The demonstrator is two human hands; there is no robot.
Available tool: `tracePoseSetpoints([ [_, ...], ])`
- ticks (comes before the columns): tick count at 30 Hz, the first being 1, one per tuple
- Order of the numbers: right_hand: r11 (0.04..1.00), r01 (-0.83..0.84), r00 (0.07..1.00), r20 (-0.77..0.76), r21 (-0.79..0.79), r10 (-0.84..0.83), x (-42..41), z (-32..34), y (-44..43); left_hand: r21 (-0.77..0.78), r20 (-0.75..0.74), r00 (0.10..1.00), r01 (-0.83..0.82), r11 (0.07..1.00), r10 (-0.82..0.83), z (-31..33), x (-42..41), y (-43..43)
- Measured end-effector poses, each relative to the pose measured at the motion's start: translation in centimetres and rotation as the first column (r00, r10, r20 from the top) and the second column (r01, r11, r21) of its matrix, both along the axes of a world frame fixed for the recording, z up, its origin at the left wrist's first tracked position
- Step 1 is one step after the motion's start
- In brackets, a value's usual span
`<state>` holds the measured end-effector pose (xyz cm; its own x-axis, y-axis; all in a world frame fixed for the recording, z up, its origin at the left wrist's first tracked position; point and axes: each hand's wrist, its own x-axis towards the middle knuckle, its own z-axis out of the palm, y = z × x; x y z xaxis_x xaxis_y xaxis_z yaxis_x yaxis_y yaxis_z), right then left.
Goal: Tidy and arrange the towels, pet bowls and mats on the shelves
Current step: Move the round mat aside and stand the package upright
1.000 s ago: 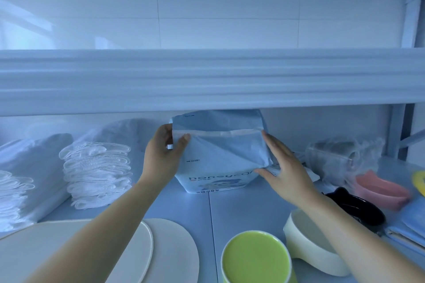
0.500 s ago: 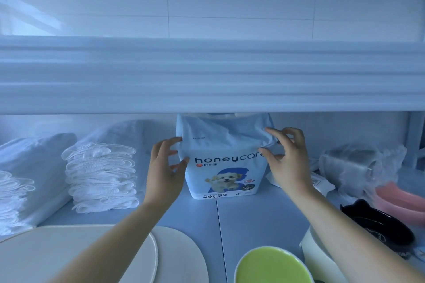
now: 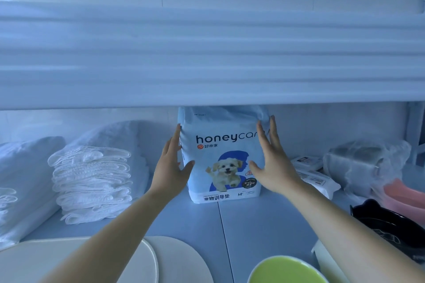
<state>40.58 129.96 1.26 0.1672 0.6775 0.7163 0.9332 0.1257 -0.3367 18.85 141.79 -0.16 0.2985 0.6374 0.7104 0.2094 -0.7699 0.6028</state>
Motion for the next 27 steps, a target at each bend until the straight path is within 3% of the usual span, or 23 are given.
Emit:
tracePoseSetpoints([
  [3,0.984,0.013,1.000,-0.023,-0.177,-0.017,-0.4,0.0,0.2,-0.026,-0.130,0.991,0.016,1.000,-0.020,-1.8,-0.3,0.1],
  [6,0.958,-0.024,0.998,-0.066,-0.286,0.006,-0.4,-0.9,0.0,0.001,-0.162,0.986,0.039,0.999,-0.038,-3.2,-0.5,0.0],
  [10,0.963,-0.037,0.997,-0.072,-0.269,0.018,0.3,-1.1,-0.4,-0.026,-0.129,0.989,0.063,0.998,-0.065,-3.1,-0.3,-0.3],
  [18,0.957,-0.057,0.997,-0.063,-0.285,0.040,2.4,-1.7,-1.1,-0.045,-0.236,0.970,0.046,0.998,-0.055,-3.7,1.7,-1.8],
  [24,0.928,-0.083,0.996,-0.052,-0.364,0.069,3.1,-1.4,-0.9,0.017,-0.573,0.816,-0.089,0.996,0.083,-3.1,3.7,-1.7],
  [27,0.911,-0.129,0.991,-0.080,-0.391,0.106,3.3,-1.7,-1.2,-0.034,-0.642,0.761,-0.145,0.989,0.089,-3.3,4.3,-1.5],
])
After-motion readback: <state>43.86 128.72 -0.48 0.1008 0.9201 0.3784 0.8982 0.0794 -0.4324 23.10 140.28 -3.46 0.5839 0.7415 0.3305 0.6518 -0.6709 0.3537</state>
